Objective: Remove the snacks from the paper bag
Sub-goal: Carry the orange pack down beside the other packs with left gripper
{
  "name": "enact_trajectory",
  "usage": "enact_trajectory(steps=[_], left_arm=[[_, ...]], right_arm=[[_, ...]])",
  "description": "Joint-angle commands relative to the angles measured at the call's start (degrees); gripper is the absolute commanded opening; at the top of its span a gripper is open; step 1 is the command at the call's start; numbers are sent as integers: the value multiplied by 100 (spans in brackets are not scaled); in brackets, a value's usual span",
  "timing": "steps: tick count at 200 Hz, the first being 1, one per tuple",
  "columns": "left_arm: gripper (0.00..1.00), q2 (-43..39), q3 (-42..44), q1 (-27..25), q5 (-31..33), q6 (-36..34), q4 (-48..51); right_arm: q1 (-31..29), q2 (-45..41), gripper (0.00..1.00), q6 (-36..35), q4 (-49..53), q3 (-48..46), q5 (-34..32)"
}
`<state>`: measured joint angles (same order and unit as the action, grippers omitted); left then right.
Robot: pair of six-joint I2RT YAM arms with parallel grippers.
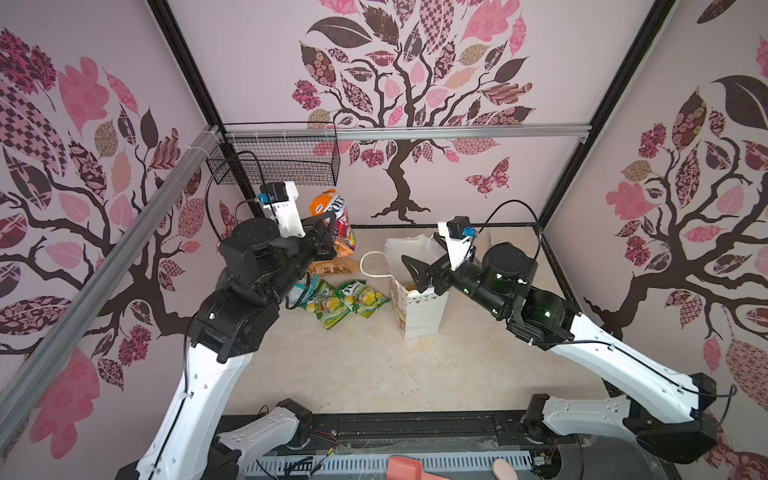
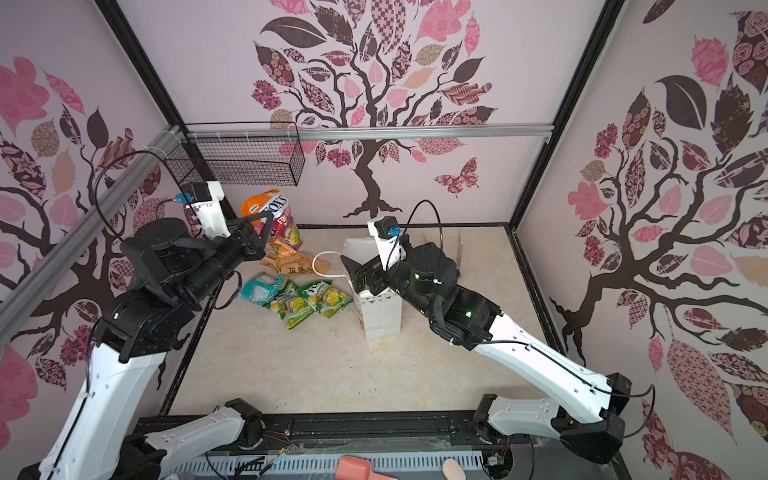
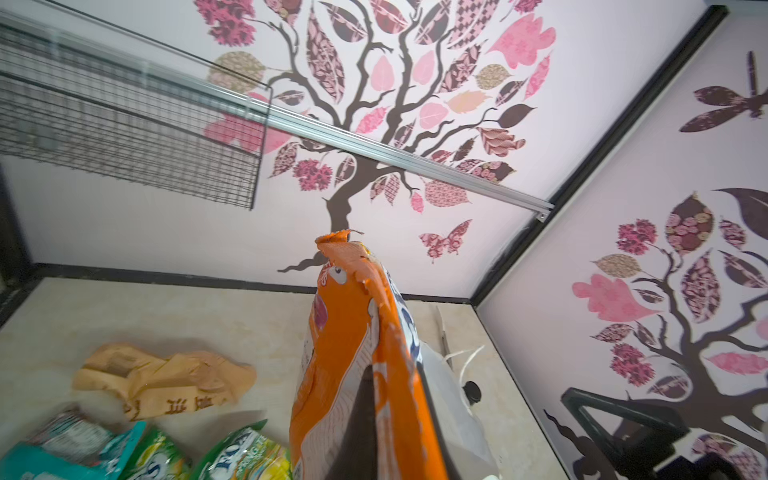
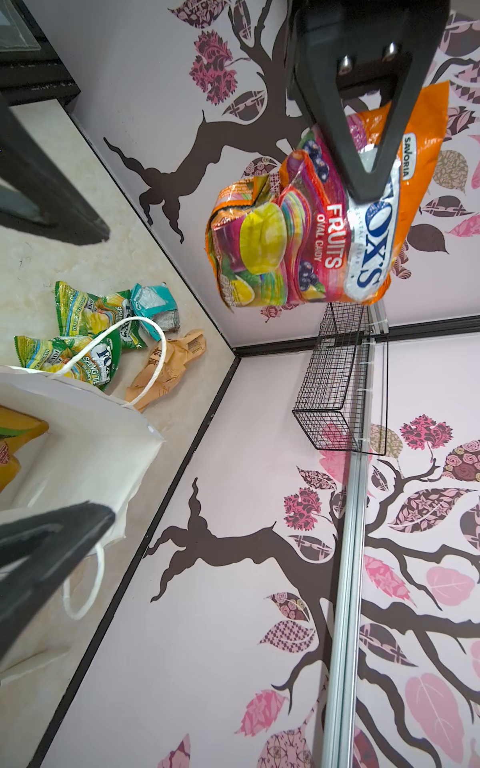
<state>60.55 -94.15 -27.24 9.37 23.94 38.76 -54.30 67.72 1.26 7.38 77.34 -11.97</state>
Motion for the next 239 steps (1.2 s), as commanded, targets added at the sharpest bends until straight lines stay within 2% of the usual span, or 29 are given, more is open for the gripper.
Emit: enact_trajectory(steps=[1,28,49,69,93,103,123,170,198,239], left_arm=[[0,-234,434,44,840,-169,-160],[0,-475,874,137,1424,12,14],[0,-686,1302,596,1205,286,86],[0,-872,1785,1484,356,786,49],[0,-981,2532,2887,-1332,1518,-245],[0,-976,2907,3265,-1755,1809,-453],[0,-898,3451,3344,-1697,1940,-664],[0,-557,4929,3902,-2140,2865,-1637],[0,-353,5806,4202,-2577,3310,-2564],[0,-235,6276,4311,-2062,3141,-2651]], right_arm=[[-27,156,99,-24,98,131,-81],[-19,258,100,-77,227,200,-104],[-20,284,100,-106,288,195,-118],[-20,303,100,-130,360,209,-120],[-22,285,100,-137,374,181,-139],[-19,267,100,-134,377,168,-152],[-22,233,100,-142,404,123,-189],[-19,86,100,-195,443,25,-306],[-20,14,100,-203,398,-93,-325],[-19,-14,100,-204,372,-115,-374]])
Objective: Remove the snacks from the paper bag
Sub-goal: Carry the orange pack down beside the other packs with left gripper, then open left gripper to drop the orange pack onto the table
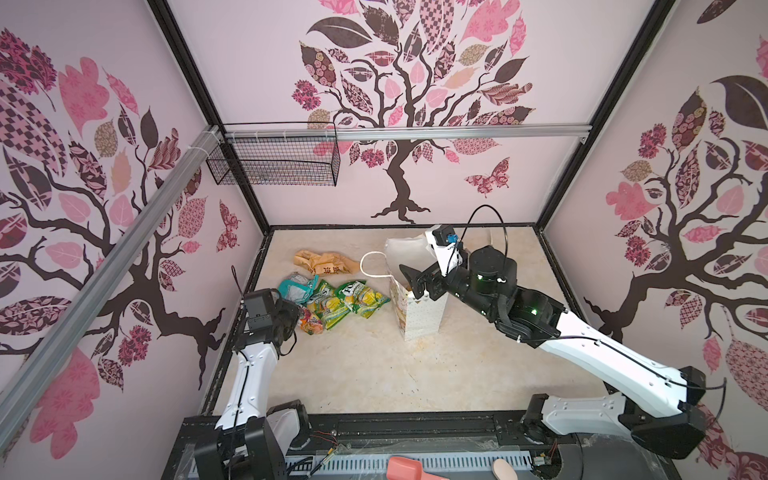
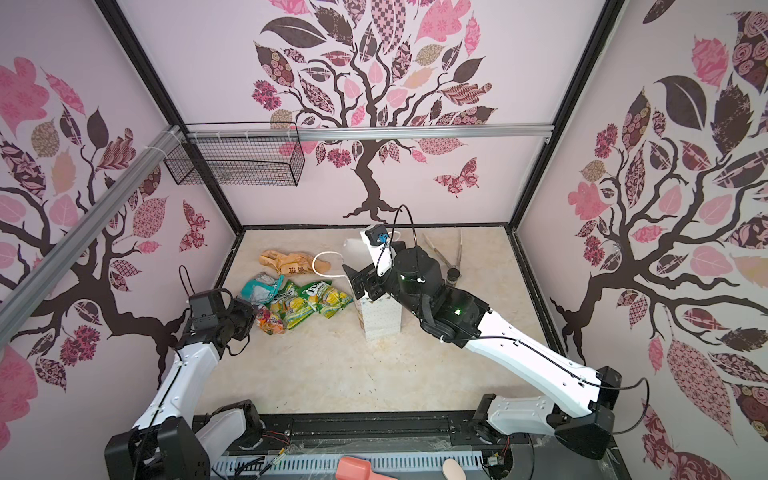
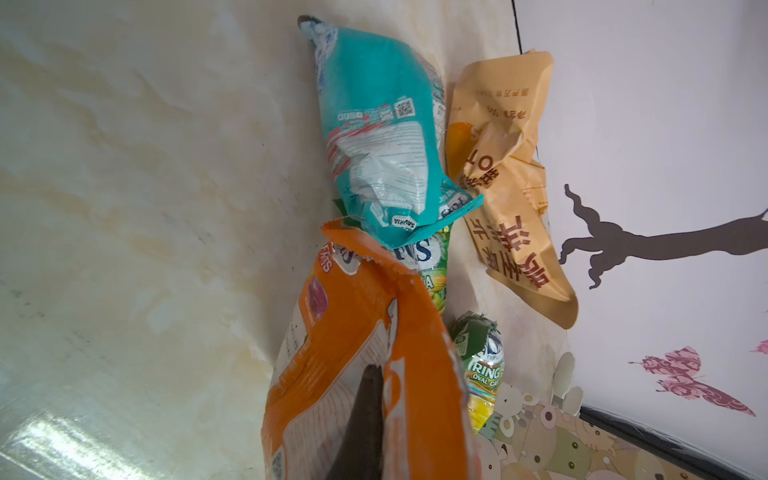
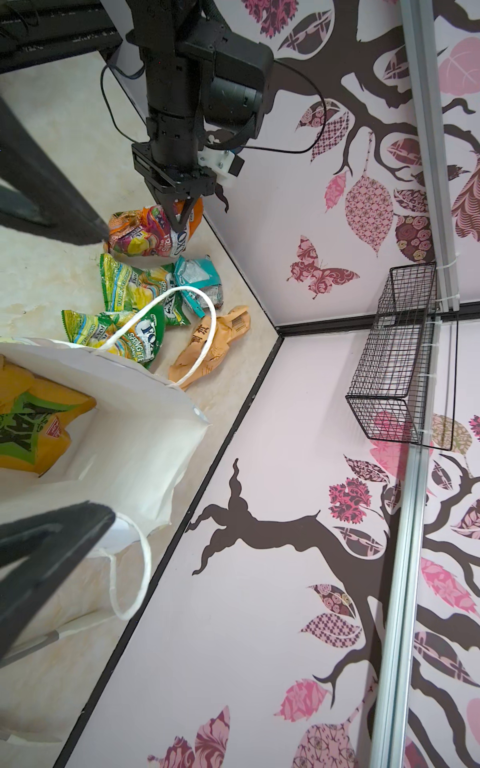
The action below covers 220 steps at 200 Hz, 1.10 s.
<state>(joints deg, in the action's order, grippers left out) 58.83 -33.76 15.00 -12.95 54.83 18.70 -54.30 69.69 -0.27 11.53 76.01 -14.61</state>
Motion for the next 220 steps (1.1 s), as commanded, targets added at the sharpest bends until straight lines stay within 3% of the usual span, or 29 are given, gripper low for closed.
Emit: enact_trajectory(steps=[1,98,122,161,194,209,220], left_arm=[[0,-55,246,93,174,49,-655],[0,479,867,266,-198,295,-1194],[23,178,1057,266,-70,407,-1096],[50,-421,1110,266,71,388,-628],[89,-608,821,266,-61,342,-109],[98,-682,598,265,-126,162,195],[98,-780,431,262,-138,51,408]], right_arm=[[-19,-210,100,-51,-44,15,-111],[-19,-175,100,-78,-24,35,-121],[-19,-177,100,-52,-19,37,-175],[-19,-142,100,5,-81,41,-152],[-22,-74,100,27,-31,110,-153],[-19,-31,99,61,37,172,-194],[-13,7,100,114,81,212,-215]])
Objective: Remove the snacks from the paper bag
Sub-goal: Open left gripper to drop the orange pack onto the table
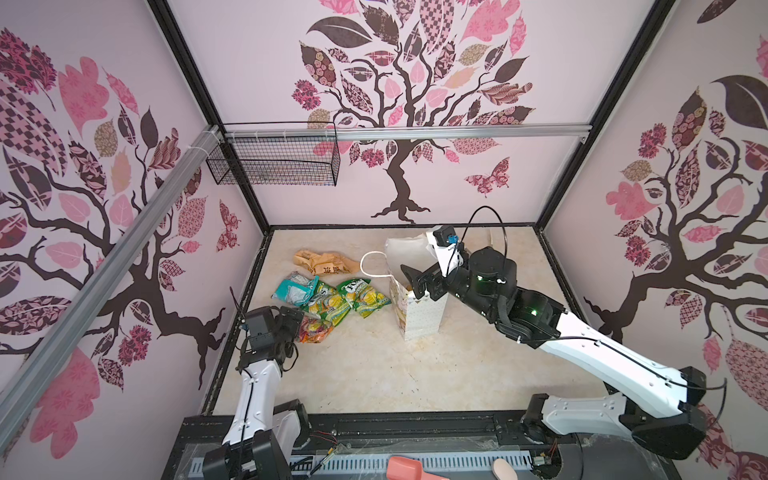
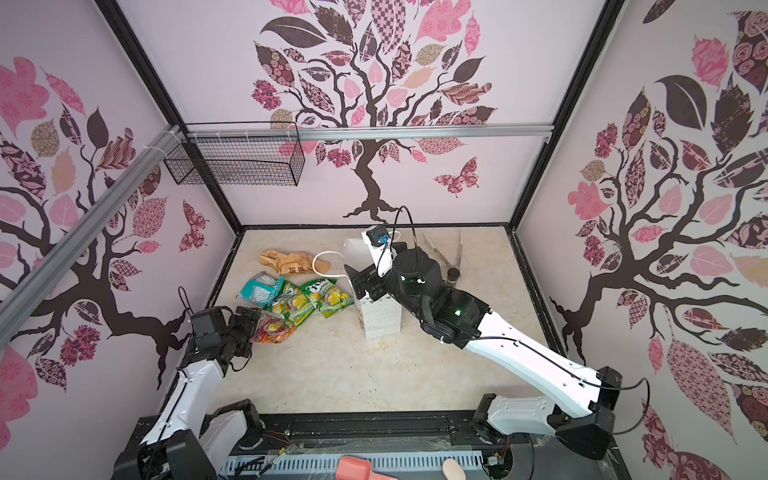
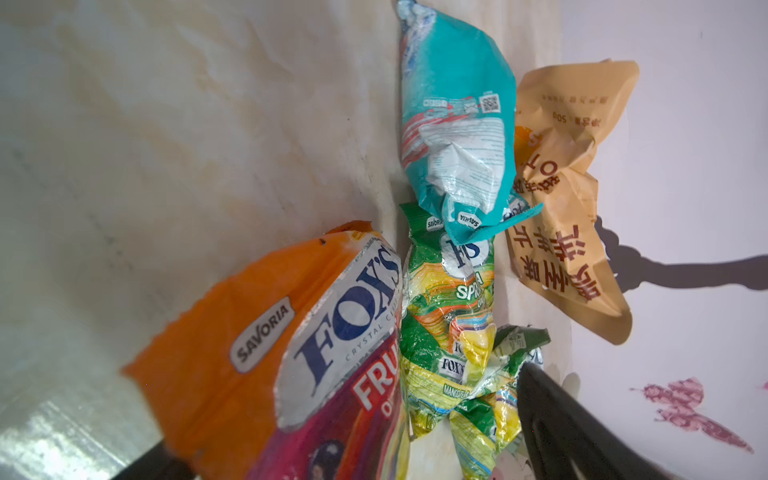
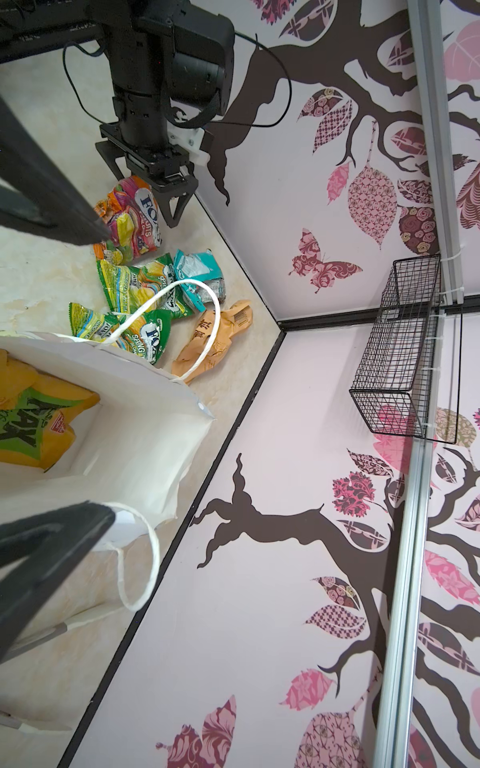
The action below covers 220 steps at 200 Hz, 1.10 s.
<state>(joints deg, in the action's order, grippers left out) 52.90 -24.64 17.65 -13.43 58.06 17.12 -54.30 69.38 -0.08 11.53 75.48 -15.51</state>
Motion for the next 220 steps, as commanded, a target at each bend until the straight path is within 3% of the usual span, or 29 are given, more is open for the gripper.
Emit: enact_trajectory(steps=[1,70,114,137,171,220], left_arm=[[98,-190,-502,-1,-89,-288,582],[99,-413,-1575,-296,-37,-1091,1555],[98,-580,-2306,-614,200,-1510,1979],[98,-588,-2721,-898,-164,-1786,1909],[98,-511,-3247,-1113,-1284,-1892,1560],[98,-513,-4032,-2060,-1380,-2462,1285]], right_arm=[[-13,46,100,106,85,265,-127],[85,627,99,548,733,1022,127],[527,990,100,1187,1307,1543,936],[821,1131,99,1537,1500,1701,1471],[856,1442,99,1589,1884,1989,1516],[882,2260,99,1638,2879,2829,1449]])
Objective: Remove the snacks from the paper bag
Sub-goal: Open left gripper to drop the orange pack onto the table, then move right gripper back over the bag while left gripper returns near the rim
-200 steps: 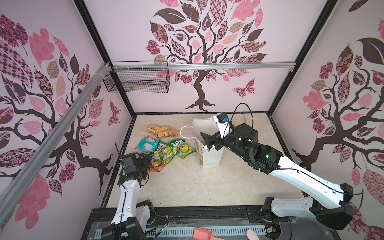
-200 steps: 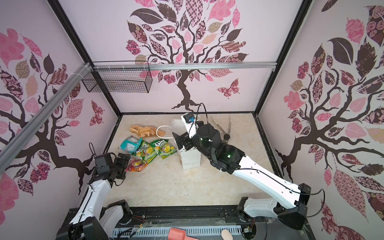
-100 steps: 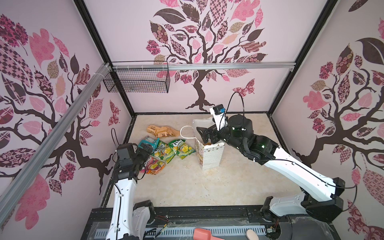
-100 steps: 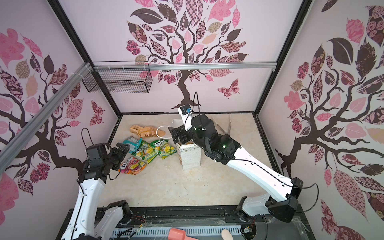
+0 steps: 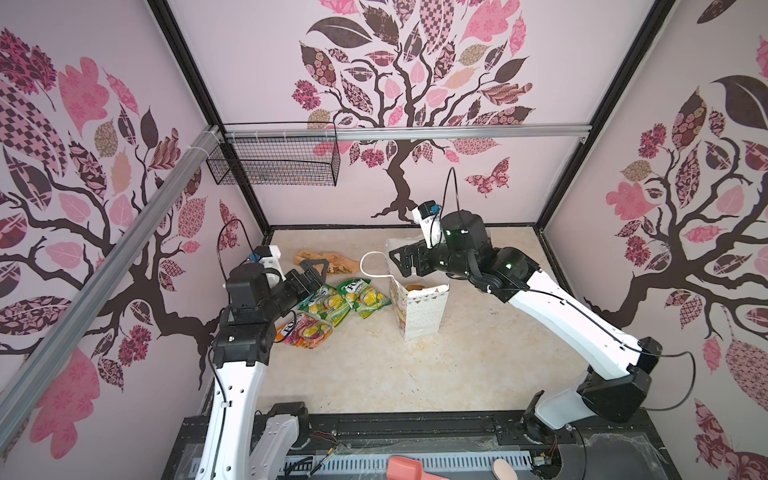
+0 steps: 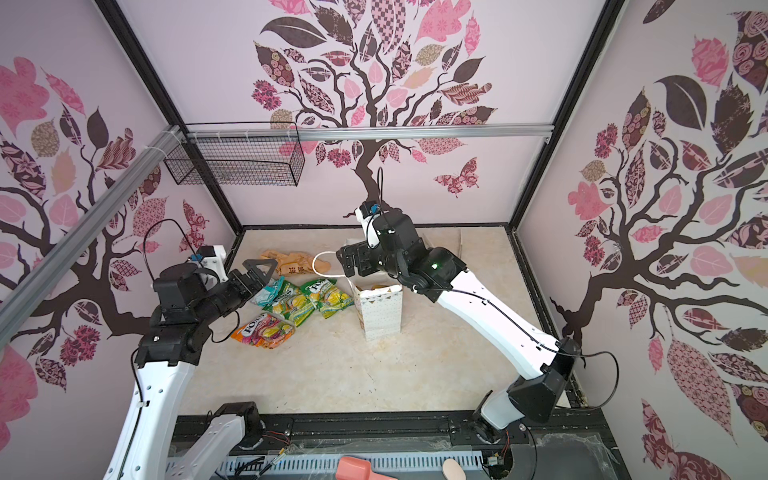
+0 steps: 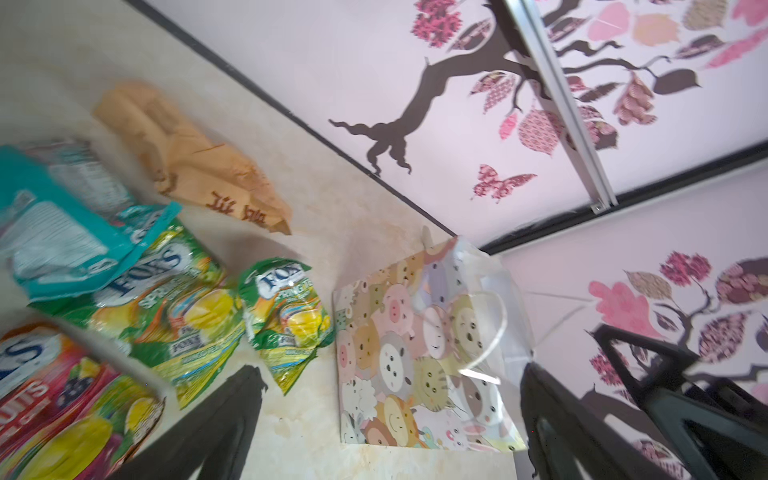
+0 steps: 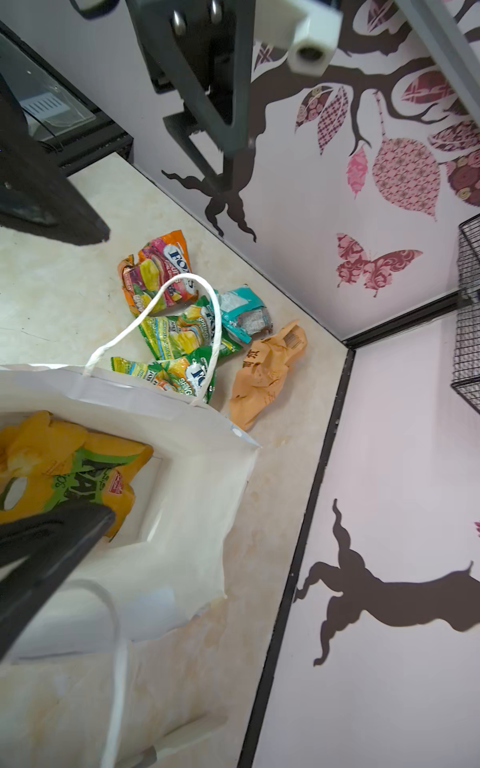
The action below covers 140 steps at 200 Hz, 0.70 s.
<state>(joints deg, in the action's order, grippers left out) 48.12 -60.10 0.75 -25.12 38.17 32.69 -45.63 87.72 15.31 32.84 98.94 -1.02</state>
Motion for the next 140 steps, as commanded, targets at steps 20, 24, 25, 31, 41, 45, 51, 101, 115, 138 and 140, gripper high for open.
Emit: enact_trajectory(steps=[20,24,25,31,41,45,51,101,115,138,140], left_arm=[[99,91,-877,-846,-62,-867,-60],[99,116,-939,-961,-40,-942,-32],[99,122,-954,-988,-38,-965,-29],[98,169,-1033,-1135,-21,-1087,-3],[98,235,-1146,-1391,13,-1306,76],[98,265,-1195,-1494,33,-1430,98],[98,312,-1265,-1661,90,-1554,157],[99,611,-1784,-2656,810,-2398,758],[99,708,-1918,-2834,971,-2577,954],[98,817,-2038,-2939,979,-2757,1134],[98,821,-2047,-2940,976,-2768,1148]], right_arm=[[66,757,97,44,1101,801,-100],[78,822,97,22,1170,853,-92],[79,841,97,14,1184,867,-92],[91,941,95,-35,1286,964,-92],[114,1107,93,-76,1453,1105,-157],[122,1175,92,-79,1511,1166,-192],[123,1272,90,-91,1598,1250,-234],[205,1628,76,-131,1695,1252,-477],[218,1707,73,-148,1717,1221,-577],[263,1804,69,-174,1633,1026,-652],[262,1813,69,-183,1623,1015,-654]])
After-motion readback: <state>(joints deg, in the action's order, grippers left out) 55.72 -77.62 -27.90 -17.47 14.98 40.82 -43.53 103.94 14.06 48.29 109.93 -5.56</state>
